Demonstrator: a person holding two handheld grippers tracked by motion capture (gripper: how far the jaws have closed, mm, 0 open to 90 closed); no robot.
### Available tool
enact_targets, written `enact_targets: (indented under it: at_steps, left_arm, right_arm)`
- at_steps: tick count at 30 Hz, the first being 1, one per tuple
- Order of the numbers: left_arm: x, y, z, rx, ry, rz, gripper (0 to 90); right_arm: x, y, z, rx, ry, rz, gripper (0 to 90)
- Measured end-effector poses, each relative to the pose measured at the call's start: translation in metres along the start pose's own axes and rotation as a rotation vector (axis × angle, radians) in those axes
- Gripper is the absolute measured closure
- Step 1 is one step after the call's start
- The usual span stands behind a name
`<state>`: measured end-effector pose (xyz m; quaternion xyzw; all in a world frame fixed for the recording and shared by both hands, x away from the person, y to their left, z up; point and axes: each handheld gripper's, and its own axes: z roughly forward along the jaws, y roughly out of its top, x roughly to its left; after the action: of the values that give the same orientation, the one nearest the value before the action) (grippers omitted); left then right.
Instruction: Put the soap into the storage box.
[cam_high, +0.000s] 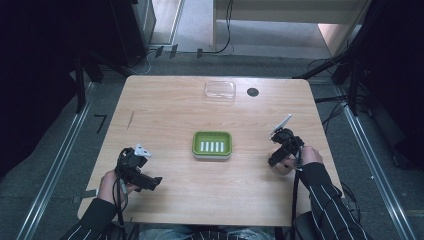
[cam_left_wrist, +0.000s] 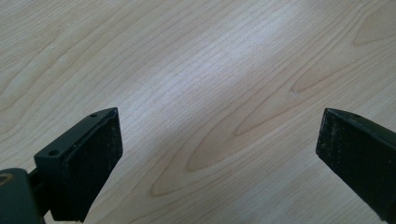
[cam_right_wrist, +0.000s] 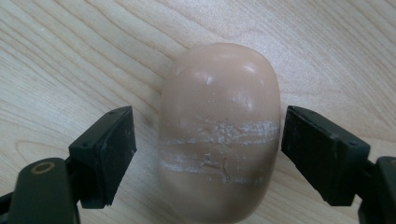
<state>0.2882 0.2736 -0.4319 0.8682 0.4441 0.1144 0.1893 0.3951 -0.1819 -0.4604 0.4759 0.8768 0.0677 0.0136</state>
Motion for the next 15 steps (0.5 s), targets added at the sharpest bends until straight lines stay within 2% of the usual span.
enact_targets:
  at_steps: [15]
  left_arm:
    - [-0.0004,0.0004,-0.0004,0.002,-0.002,0.005,1.3]
  right_arm:
    - [-0.0001,-0.0001,0.0045,0.026,-0.002,0.002,23.3]
